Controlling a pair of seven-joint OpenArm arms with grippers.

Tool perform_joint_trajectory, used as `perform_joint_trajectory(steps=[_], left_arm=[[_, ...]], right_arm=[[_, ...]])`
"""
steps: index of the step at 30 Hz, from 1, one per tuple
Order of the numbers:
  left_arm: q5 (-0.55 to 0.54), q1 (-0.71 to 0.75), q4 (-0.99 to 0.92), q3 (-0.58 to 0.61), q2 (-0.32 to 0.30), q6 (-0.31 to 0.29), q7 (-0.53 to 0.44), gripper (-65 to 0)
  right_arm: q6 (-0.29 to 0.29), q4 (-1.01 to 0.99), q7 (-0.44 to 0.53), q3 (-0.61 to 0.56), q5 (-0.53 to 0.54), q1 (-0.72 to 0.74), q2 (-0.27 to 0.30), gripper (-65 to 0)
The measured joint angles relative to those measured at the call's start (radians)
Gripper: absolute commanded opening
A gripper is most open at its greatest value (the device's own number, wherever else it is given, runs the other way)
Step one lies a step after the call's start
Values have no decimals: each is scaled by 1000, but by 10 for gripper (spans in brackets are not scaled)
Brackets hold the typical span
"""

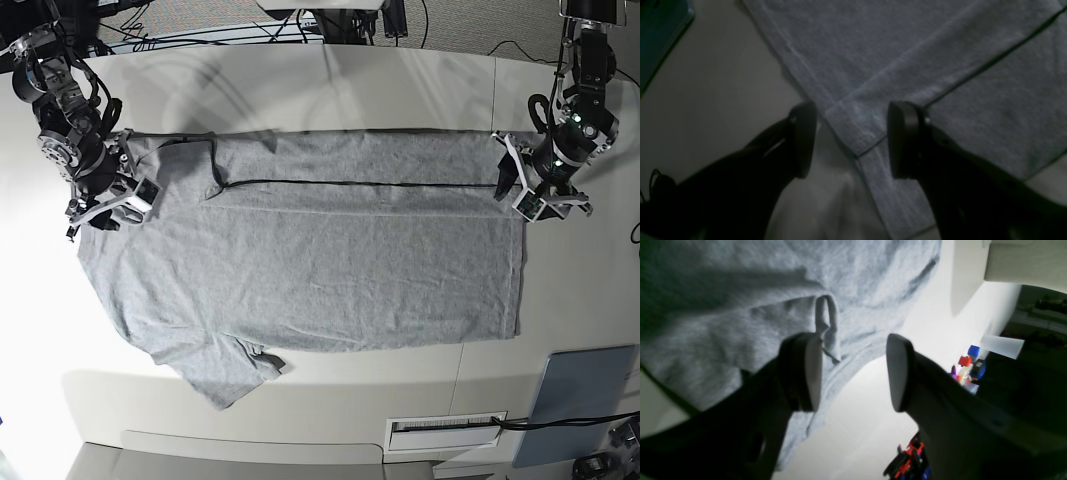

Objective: Fold the T-shirt properly
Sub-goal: 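Lay the folded shoulder strip down and release both grippers, then regrasp the folded edge with both grippers and drag it back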

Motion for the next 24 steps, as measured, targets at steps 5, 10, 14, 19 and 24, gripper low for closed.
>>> perform_joint_trajectory(steps=[5, 10, 14, 19, 24], left_arm=[[-180, 11, 0, 0, 0, 3, 45, -482], [-275, 72, 0, 0, 6, 146, 49, -650], [-277, 100, -2, -2, 26, 271, 50, -650], [-303, 92, -10, -2, 103, 263, 43, -650], [-315, 29, -148, -3, 147, 220, 27, -650]], right_arm=[[-156, 0, -87, 1, 172, 0, 0, -564], [-218, -1, -156, 50, 173, -37, -58, -650], [-213, -47, -120, 139, 230, -72, -153, -650], [-219, -136, -101, 201, 263, -66, -203, -650], [-215, -212, -95, 201, 279, -69, -232, -650]])
